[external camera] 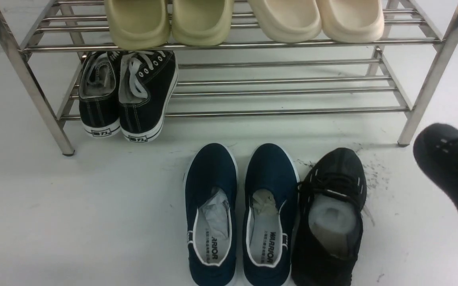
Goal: Take the shoes off the shelf with your hand on the white table.
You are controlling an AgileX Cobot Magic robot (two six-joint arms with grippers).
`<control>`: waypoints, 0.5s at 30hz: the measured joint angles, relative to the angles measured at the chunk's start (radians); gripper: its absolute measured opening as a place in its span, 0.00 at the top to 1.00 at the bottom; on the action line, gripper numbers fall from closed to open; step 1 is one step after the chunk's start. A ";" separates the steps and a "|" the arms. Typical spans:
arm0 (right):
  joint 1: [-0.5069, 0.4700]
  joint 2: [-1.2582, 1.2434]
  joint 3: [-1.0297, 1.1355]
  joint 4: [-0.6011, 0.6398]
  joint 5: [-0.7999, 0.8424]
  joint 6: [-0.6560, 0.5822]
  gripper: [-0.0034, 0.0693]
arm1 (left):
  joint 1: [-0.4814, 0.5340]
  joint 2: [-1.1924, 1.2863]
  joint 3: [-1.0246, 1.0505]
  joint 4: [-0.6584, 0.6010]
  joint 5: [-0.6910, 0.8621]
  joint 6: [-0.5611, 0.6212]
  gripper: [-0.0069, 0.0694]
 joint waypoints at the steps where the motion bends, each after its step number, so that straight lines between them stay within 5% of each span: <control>1: 0.000 0.008 0.038 -0.017 -0.058 0.028 0.93 | 0.000 0.000 0.000 0.000 0.000 0.000 0.59; 10: 0.000 0.160 0.114 -0.261 -0.264 0.323 0.93 | 0.000 0.000 0.000 0.000 0.000 0.000 0.59; 15: 0.000 0.275 0.114 -0.296 -0.294 0.394 0.93 | 0.000 0.000 0.000 0.000 0.000 0.000 0.59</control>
